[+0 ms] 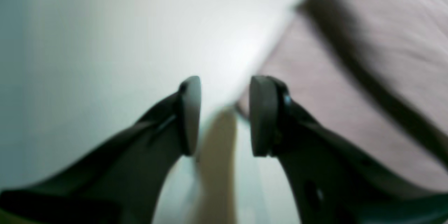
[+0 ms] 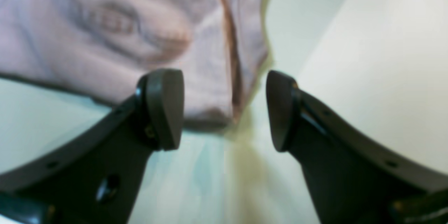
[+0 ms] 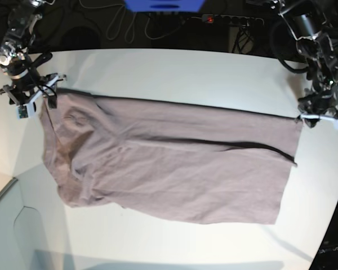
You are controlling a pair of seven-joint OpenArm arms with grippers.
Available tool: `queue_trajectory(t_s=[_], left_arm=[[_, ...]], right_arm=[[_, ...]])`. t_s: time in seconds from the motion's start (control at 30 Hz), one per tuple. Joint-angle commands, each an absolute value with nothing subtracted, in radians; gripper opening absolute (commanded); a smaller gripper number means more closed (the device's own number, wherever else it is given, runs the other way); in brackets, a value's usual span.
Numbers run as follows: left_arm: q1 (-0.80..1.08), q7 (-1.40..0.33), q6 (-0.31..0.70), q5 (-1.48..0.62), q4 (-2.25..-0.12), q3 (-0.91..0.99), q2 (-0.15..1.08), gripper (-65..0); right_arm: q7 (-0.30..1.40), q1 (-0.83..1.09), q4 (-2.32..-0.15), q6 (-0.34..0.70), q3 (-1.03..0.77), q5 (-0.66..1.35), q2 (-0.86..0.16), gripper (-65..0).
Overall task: Layout the t-shirt on the table in an organized manner, then fold the t-shirt properly
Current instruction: 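Pull the held shirt edge apart with both grippers to straighten it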
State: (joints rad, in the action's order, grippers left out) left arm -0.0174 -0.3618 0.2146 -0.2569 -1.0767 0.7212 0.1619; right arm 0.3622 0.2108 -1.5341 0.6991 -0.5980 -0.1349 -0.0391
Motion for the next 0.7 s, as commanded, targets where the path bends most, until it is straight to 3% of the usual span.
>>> queue_trajectory(t_s=[0.0,0.1,0.43,0.5,0.67], left_arm=[[-0.035,-0.348,0.228,-0.263,-1.069,0.710,0.168,-36.5],[-0.039,-0.344,0.231,-0.263,-1.033,0.685,0.170,-31.1],[-0.050,-0.344,0.231,-0.263,-1.027,0.667,0.157,-31.5],[-0.050,-0.346,0.232,-0.263,-1.027,0.667,0.157,-36.7],[-0.051,-0.346,0.232,-0.263,-0.983,0.667,0.157,-63.2]], right_arm=[[0.335,0.200,-1.532,0.698,-0.601,-0.122,-0.050,-27.3],[0.335,0.199,-1.501,0.698,-0.599,-0.124,-0.054,-27.3],[0.335,0.185,-1.495,0.698,-0.602,-0.122,-0.071,-27.3],[0.335,0.186,-1.495,0.698,-0.602,-0.122,-0.071,-27.3],[0.335,0.188,-1.495,0.698,-0.602,-0.122,-0.071,-27.3]])
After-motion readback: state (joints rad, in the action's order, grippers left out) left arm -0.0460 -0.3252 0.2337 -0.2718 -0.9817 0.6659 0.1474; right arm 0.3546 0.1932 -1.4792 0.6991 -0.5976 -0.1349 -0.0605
